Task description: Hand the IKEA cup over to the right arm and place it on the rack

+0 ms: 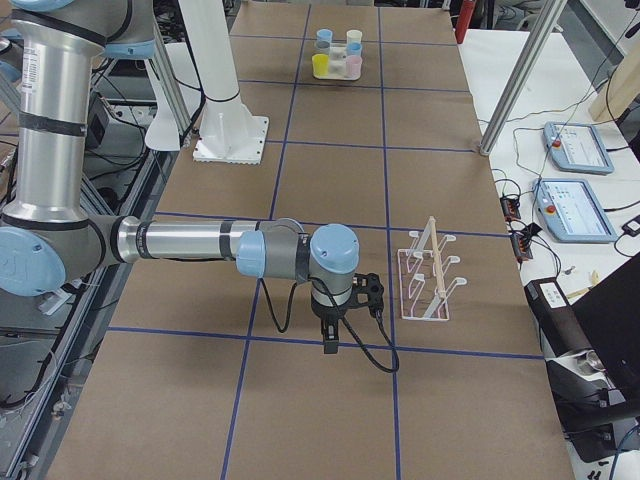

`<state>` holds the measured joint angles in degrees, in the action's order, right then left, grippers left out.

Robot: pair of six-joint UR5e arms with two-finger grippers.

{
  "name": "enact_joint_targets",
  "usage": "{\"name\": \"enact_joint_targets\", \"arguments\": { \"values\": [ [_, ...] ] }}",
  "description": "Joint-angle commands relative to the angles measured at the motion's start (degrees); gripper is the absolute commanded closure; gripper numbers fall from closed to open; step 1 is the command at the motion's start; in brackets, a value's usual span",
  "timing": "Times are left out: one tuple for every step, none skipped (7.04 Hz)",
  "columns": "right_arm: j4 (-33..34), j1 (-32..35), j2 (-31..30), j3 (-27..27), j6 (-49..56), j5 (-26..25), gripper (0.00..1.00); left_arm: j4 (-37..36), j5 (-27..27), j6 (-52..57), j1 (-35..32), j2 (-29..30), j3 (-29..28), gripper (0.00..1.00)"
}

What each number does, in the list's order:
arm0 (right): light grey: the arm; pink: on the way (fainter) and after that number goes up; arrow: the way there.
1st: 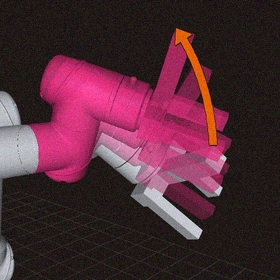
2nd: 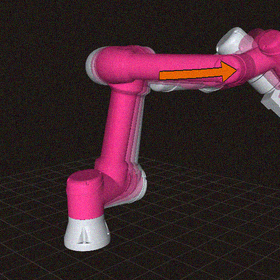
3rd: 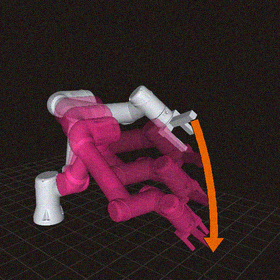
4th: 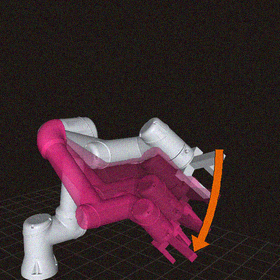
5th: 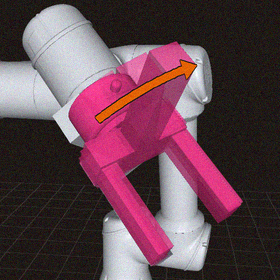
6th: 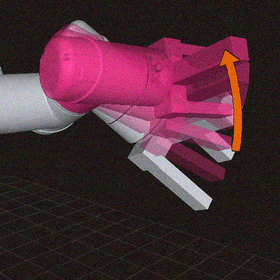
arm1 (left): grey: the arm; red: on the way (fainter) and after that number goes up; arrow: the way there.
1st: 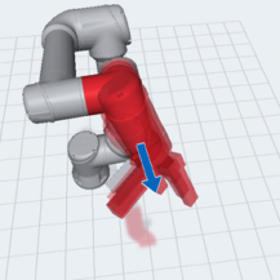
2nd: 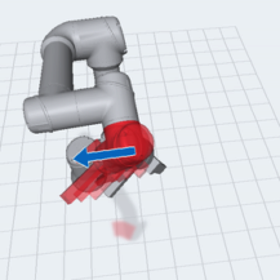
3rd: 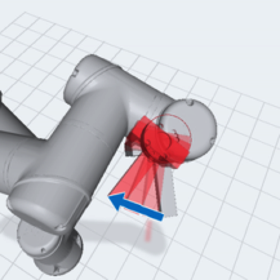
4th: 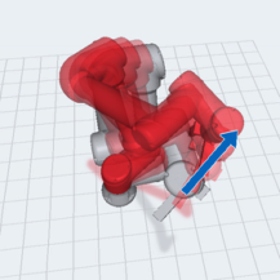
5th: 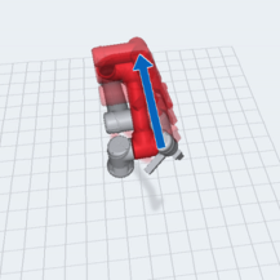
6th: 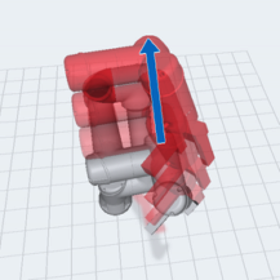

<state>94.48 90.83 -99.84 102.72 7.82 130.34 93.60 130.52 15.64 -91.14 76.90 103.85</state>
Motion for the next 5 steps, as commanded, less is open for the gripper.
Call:
{"name": "enact_joint_targets", "arguments": {
  "values": [
    [0.00, -0.30, 0.00, 0.03, 0.09, 0.01, 0.00, 0.09, 0.00, 0.00, 0.00, 0.09, 0.47, 0.00],
    [0.00, -0.65, 0.00, 0.03, 0.00, 0.01, 0.00, 0.18, 0.09, 0.00, 0.00, 0.09, 0.74, 0.00],
    [0.00, -0.74, 0.09, 0.55, 0.09, 0.18, 0.00, 0.09, 0.09, -0.35, 0.00, 0.35, 1.87, 0.00],
    [0.09, -0.75, 0.00, 1.43, 0.43, 0.44, 0.00, -0.09, 0.00, -0.44, 0.00, 0.35, 3.27, 0.00],
    [0.09, -0.75, -0.09, 1.61, 0.52, 0.44, 0.00, 0.00, 0.00, -0.61, 0.09, 0.53, 3.55, 0.00]
  ]
}}
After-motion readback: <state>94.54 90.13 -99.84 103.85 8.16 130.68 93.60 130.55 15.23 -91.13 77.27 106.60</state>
